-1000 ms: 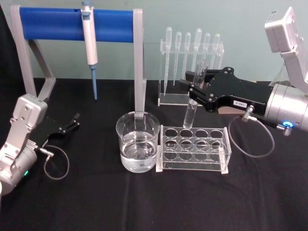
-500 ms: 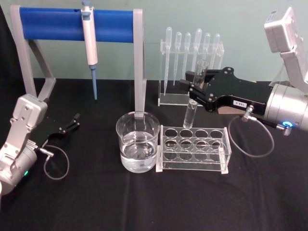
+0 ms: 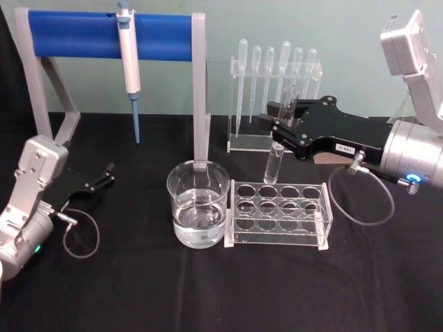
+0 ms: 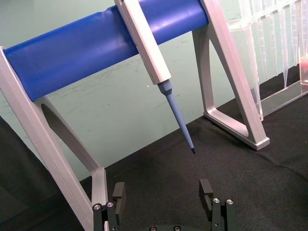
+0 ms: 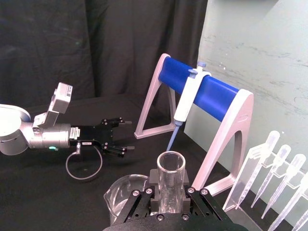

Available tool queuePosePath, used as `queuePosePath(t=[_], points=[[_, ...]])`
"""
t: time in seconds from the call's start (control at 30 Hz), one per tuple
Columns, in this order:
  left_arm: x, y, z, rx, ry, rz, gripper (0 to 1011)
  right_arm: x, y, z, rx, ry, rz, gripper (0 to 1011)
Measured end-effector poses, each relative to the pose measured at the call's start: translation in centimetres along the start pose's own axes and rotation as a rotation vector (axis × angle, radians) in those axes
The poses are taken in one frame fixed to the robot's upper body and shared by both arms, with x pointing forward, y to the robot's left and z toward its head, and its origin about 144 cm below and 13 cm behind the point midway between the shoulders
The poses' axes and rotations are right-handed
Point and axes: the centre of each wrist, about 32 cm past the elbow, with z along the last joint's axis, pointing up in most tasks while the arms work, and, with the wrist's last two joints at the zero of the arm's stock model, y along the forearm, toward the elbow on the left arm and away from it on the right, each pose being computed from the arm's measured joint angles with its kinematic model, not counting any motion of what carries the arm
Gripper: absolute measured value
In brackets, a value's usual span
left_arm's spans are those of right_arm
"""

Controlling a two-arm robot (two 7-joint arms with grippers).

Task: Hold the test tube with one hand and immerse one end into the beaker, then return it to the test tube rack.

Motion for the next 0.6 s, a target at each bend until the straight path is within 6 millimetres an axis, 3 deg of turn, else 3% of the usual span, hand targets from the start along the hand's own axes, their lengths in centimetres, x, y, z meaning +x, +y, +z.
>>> queuePosePath(t=[0.6], points=[[0.00, 0.00, 0.00, 0.000, 0.000, 0.000, 1000, 0.00, 0.00, 0.00, 0.000, -0.001, 0.000, 224]])
